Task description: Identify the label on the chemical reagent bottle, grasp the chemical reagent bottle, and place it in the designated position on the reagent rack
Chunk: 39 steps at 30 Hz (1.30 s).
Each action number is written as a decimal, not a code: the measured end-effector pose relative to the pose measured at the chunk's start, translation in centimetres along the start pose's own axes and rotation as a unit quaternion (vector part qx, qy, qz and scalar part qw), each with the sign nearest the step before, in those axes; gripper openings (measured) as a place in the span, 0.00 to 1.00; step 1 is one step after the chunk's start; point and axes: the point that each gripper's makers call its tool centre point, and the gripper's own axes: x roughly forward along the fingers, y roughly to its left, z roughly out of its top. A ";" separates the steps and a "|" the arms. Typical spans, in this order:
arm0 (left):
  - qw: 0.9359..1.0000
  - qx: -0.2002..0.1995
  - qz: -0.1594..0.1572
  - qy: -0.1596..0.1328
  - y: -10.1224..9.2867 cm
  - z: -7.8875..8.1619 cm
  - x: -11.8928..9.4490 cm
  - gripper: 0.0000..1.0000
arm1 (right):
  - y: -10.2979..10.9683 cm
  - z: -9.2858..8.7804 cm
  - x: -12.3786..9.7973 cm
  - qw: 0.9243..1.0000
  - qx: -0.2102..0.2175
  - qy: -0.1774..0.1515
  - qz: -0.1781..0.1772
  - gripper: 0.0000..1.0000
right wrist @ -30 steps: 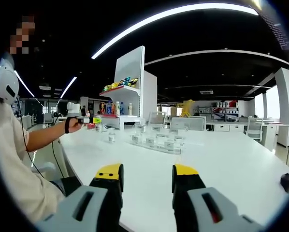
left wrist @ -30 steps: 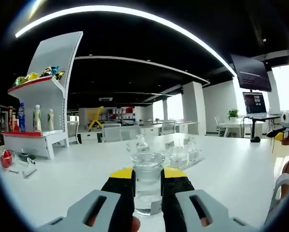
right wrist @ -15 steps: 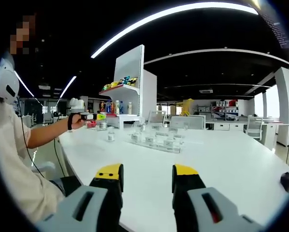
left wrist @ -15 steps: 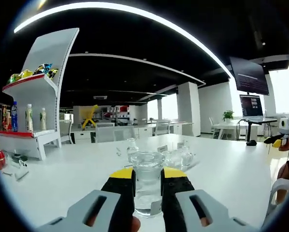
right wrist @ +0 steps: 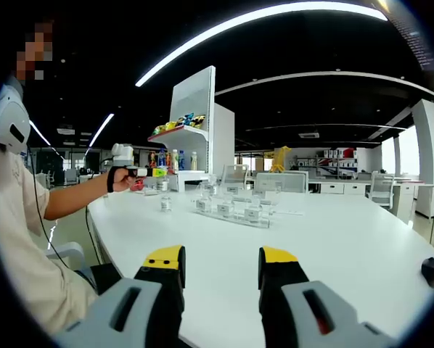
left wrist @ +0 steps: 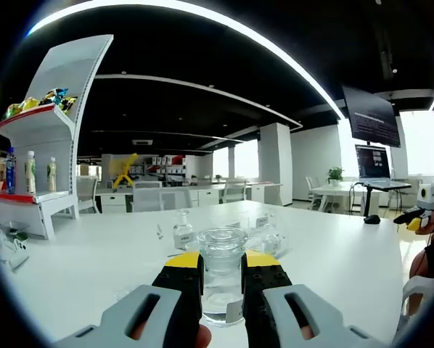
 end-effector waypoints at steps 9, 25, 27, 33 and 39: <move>1.000 0.005 -0.012 0.002 -0.7 0.9 3.2 0.20 | 0.2 0.2 0.6 1.000 -0.002 0.005 0.005 0.40; 1.000 0.000 -0.031 -0.006 -3.3 1.5 6.0 0.19 | -0.6 -0.2 0.6 1.000 0.002 0.005 0.005 0.40; 0.999 0.001 -0.032 -0.005 -3.5 1.5 6.5 0.19 | -0.7 -0.4 0.6 1.000 0.003 0.007 0.004 0.40; 0.999 0.005 -0.033 -0.001 -3.9 1.9 8.2 0.19 | -0.9 -0.7 0.6 1.000 0.007 0.008 0.004 0.40; 0.999 0.004 -0.034 -0.001 -3.5 2.2 10.4 0.19 | -1.2 -1.1 0.8 1.000 0.010 0.011 0.006 0.40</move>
